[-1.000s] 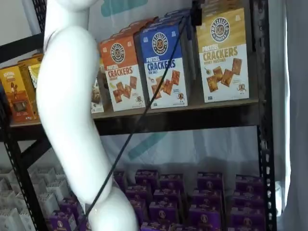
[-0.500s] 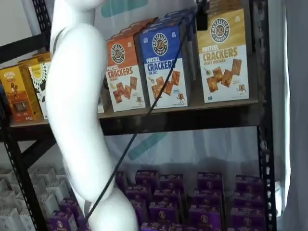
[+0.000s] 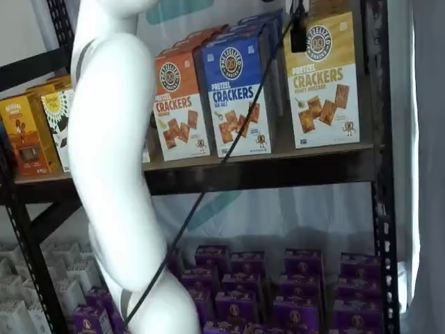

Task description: Retrieve the yellow and white box located on the top shelf, the sixth one from the left

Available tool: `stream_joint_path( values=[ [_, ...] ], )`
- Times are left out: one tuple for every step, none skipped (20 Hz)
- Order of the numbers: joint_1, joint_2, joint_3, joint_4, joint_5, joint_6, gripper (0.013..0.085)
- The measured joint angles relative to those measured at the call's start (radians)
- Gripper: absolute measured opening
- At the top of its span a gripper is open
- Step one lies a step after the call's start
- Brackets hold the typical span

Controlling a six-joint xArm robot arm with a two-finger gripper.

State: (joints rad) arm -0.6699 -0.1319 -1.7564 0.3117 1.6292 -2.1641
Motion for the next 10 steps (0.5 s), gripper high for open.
stream_joint_path(
  values=[
    [0.001,0.002,-0.004,-0.003,0.004,0.001,0.085],
    [0.005,0.019,-0.031,-0.015,0.034,0.007,0.085],
    [0.007,0.028,-0.047,-0.022,0.053,0.012,0.085],
    [0.01,0.035,-0.057,-0.028,0.064,0.014,0.085],
    [0.013,0.041,-0.068,-0.036,0.075,0.017,0.085],
    [0.017,0.047,-0.08,-0.046,0.088,0.02,0.085],
    [0.02,0.052,-0.089,-0.053,0.097,0.022,0.085],
    [0.024,0.054,-0.095,-0.063,0.104,0.024,0.085],
    [0.029,0.055,-0.098,-0.072,0.108,0.025,0.085],
    [0.033,0.054,-0.098,-0.082,0.11,0.026,0.085]
  ],
)
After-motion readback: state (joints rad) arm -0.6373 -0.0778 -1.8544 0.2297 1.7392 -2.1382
